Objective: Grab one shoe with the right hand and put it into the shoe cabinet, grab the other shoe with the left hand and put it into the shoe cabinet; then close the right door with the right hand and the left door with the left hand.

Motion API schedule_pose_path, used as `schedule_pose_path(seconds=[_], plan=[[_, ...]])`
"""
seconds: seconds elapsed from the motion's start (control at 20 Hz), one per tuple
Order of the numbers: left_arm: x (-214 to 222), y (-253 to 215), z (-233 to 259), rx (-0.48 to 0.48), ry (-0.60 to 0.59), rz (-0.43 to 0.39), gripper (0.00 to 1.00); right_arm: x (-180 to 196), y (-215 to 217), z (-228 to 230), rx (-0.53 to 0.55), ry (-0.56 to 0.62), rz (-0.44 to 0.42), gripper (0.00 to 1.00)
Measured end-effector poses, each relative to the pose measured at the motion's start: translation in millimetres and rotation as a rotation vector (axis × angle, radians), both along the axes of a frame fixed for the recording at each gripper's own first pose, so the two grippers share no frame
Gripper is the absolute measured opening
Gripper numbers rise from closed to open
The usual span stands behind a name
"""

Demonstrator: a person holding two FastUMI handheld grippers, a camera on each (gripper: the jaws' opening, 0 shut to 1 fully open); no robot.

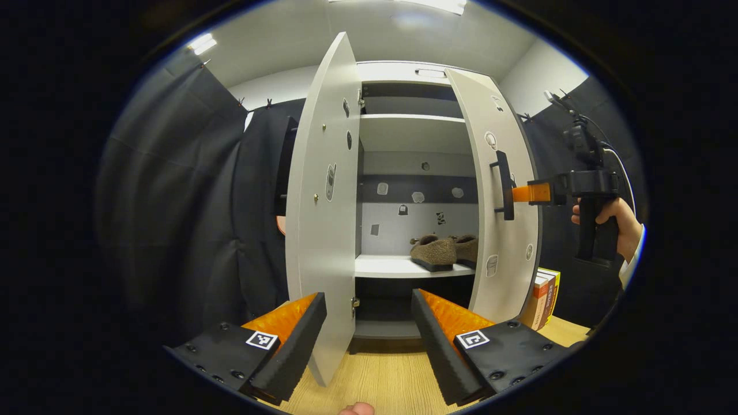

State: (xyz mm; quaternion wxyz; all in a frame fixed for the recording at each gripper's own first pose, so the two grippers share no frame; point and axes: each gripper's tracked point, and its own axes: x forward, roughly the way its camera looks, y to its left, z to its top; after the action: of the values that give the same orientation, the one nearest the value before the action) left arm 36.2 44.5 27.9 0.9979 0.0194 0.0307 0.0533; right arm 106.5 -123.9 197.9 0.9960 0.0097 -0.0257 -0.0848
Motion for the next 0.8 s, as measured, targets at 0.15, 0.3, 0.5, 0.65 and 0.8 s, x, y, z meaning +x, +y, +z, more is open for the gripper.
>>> schedule_pose_path(seconds=[0.15, 0.3, 0.5, 0.65, 0.8], plan=[[2.2, 5.6, 0.7, 0.002, -0.003, 0.013, 0.96, -3.0, 14.1, 1.0, 0.003, -0.009, 0.041, 0.89], [4.5, 5.2, 0.1, -0.009, -0.001, 0.01, 0.96, 5.4, 18.1, -1.9, -0.017, -0.001, 0.041, 0.91], [5.4, 4.7, 0.7, -0.008, -0.002, 0.006, 0.96, 15.0, 20.3, -3.4, -0.006, 0.005, 0.033, 0.91], [5.6, 3.9, 0.9, -0.009, -0.001, 0.001, 0.96, 22.8, 22.4, -5.9, -0.021, 0.007, 0.028, 0.91], [5.6, 1.7, 2.2, -0.014, 0.001, -0.007, 0.96, 28.6, 24.0, -6.3, -0.044, 0.003, 0.022, 0.91]])
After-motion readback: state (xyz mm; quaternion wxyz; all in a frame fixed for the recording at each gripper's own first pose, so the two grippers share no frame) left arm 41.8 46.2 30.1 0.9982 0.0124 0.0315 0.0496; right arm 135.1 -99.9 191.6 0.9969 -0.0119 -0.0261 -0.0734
